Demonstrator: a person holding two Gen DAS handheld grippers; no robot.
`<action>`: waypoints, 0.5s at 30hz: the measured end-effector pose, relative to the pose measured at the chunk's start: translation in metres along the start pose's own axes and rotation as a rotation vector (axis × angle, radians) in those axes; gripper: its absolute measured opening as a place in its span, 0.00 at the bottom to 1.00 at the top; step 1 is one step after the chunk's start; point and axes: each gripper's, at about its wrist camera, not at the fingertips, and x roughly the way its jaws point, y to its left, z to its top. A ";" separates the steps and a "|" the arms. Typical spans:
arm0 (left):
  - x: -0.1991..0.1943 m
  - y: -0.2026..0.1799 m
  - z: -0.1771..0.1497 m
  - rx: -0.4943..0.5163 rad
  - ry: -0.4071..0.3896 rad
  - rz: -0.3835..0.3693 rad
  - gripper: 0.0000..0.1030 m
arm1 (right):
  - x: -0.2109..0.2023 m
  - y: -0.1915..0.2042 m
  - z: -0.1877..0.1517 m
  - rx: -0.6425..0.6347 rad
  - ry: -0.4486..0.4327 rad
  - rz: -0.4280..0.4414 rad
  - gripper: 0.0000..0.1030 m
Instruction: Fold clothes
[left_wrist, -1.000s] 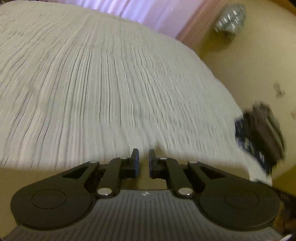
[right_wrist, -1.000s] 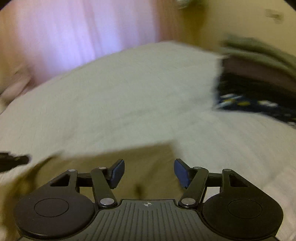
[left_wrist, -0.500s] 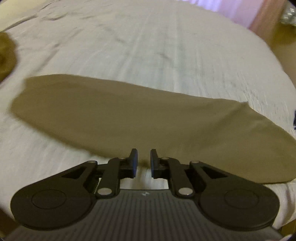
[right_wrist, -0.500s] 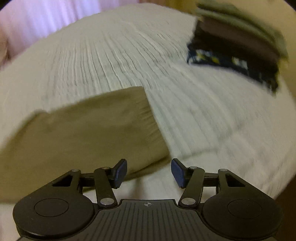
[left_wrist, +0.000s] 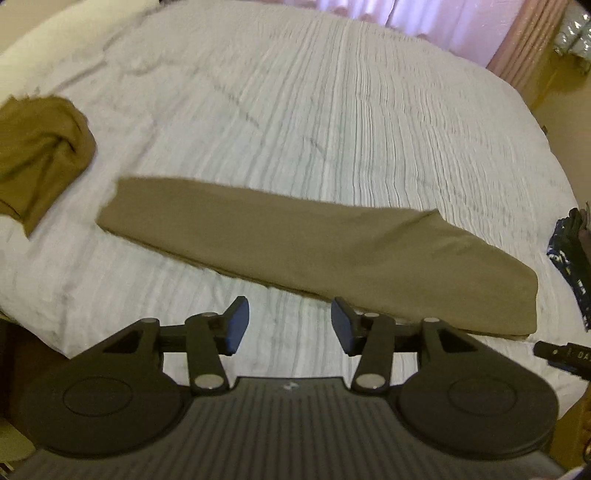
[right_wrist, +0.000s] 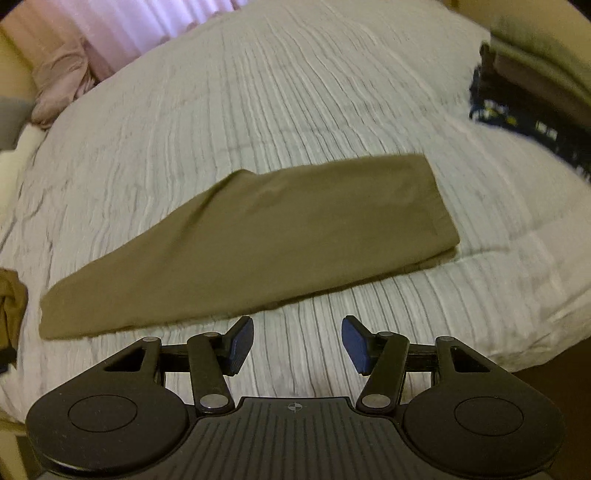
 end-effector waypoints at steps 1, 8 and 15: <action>-0.006 0.003 0.001 0.003 -0.010 0.006 0.44 | -0.005 0.008 -0.002 -0.015 -0.010 -0.009 0.55; -0.046 0.040 -0.001 0.030 -0.056 0.023 0.48 | -0.032 0.054 -0.026 -0.053 -0.058 -0.047 0.55; -0.072 0.079 -0.009 0.116 -0.099 0.045 0.48 | -0.043 0.100 -0.074 -0.006 -0.072 -0.046 0.55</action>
